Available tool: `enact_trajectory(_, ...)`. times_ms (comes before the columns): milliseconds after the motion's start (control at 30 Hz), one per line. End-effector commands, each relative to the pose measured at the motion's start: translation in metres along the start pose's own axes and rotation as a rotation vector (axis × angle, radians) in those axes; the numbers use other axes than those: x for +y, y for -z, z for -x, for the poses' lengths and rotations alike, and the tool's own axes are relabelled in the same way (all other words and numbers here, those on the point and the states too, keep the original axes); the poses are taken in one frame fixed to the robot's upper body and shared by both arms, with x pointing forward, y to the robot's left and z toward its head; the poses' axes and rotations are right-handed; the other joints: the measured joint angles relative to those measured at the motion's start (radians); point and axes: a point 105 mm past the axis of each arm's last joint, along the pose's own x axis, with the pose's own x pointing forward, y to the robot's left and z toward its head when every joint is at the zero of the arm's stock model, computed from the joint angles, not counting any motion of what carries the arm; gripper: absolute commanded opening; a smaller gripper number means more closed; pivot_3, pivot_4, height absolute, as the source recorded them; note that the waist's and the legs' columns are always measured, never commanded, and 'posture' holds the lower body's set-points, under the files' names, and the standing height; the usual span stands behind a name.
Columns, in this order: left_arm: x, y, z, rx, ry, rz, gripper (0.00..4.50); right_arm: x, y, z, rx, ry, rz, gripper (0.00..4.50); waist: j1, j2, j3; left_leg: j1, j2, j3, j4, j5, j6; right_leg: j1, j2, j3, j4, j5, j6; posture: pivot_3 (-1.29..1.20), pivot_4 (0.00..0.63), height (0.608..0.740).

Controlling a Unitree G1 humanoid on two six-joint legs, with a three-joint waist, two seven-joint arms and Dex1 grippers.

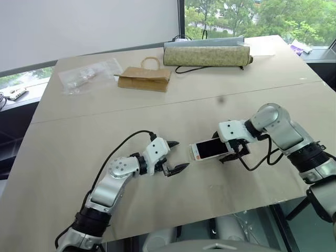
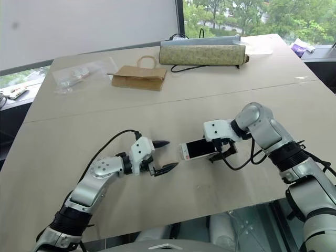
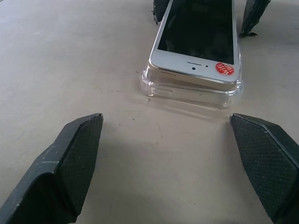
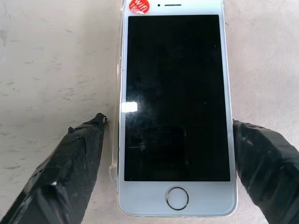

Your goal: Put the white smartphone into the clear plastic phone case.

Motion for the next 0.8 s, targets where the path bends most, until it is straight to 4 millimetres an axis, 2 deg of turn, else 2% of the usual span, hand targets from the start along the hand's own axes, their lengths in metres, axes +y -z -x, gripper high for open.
enact_trajectory(33, 0.0, 0.008, 0.0, 0.034, -0.014, 0.013, 4.5, -0.007, -0.013, 0.012, -0.054, 0.036, 0.012, 4.47, 0.0, 0.0, 0.0, 0.0, 0.0, 0.0, 0.0, 0.0, 0.0, 0.0, 0.0, 0.0, 0.0, 0.0, 0.0, 0.0, 0.15, 0.74)
enact_trajectory(267, 0.0, 0.006, 0.002, 0.03, -0.003, 0.009, 4.5, -0.006, -0.038, 0.035, -0.177, 0.071, -0.034, 4.47, 0.001, 0.0, 0.0, 0.0, 0.0, 0.0, 0.0, 0.0, 0.0, 0.0, 0.0, 0.0, 0.0, 0.0, 0.0, 0.0, 0.15, 0.74)
enact_trajectory(400, 0.002, 0.007, 0.005, 0.032, 0.001, 0.006, 4.5, -0.009, -0.049, 0.041, -0.257, 0.116, -0.089, 4.47, 0.001, 0.0, 0.0, 0.0, 0.0, 0.0, 0.0, 0.0, 0.0, 0.0, 0.0, 0.0, 0.0, 0.0, 0.0, 0.0, 0.15, 0.74)
enact_trajectory(467, 0.003, 0.007, 0.005, 0.035, 0.001, 0.001, 4.5, -0.015, -0.053, 0.041, -0.303, 0.164, -0.136, 3.95, -0.001, 0.0, 0.0, 0.0, 0.0, 0.0, 0.0, 0.0, 0.0, 0.0, 0.0, 0.0, 0.0, 0.0, 0.0, 0.0, 0.15, 0.74)
enact_trajectory(533, 0.002, 0.007, 0.006, 0.034, 0.006, -0.001, 4.5, -0.012, -0.056, 0.036, -0.331, 0.167, -0.156, 3.31, 0.0, 0.0, 0.0, 0.0, 0.0, 0.0, 0.0, 0.0, 0.0, 0.0, 0.0, 0.0, 0.0, 0.0, 0.0, 0.0, 0.15, 0.74)
enact_trajectory(567, 0.002, 0.007, 0.006, 0.029, 0.011, 0.0, 4.5, -0.01, -0.057, 0.031, -0.343, 0.164, -0.166, 2.7, 0.001, 0.0, 0.0, -0.001, 0.0, -0.001, 0.0, 0.0, 0.0, 0.0, 0.0, 0.0, 0.0, 0.0, 0.0, 0.0, 0.15, 0.74)
enact_trajectory(733, 0.0, -0.001, 0.006, -0.011, 0.025, 0.016, 4.5, 0.003, -0.059, 0.015, -0.371, 0.155, -0.201, 0.29, 0.0, 0.0, 0.0, -0.001, 0.0, -0.001, 0.0, 0.0, 0.0, -0.001, 0.0, -0.001, 0.0, 0.0, 0.0, 0.0, 0.15, 0.74)
enact_trajectory(767, 0.0, -0.003, 0.006, -0.021, 0.027, 0.02, 3.97, 0.004, -0.059, 0.013, -0.371, 0.156, -0.206, 0.0, -0.001, 0.0, 0.0, -0.001, 0.0, -0.001, 0.0, 0.0, 0.0, -0.001, 0.0, -0.001, 0.0, 0.0, 0.0, 0.0, 0.15, 0.74)
enact_trajectory(800, -0.001, -0.006, 0.007, -0.033, 0.036, 0.031, 3.61, 0.004, -0.058, 0.011, -0.369, 0.159, -0.211, 0.0, -0.002, 0.0, 0.0, -0.001, 0.0, -0.001, 0.0, 0.0, 0.0, -0.001, 0.0, -0.001, 0.0, 0.0, 0.0, 0.0, 0.15, 0.74)
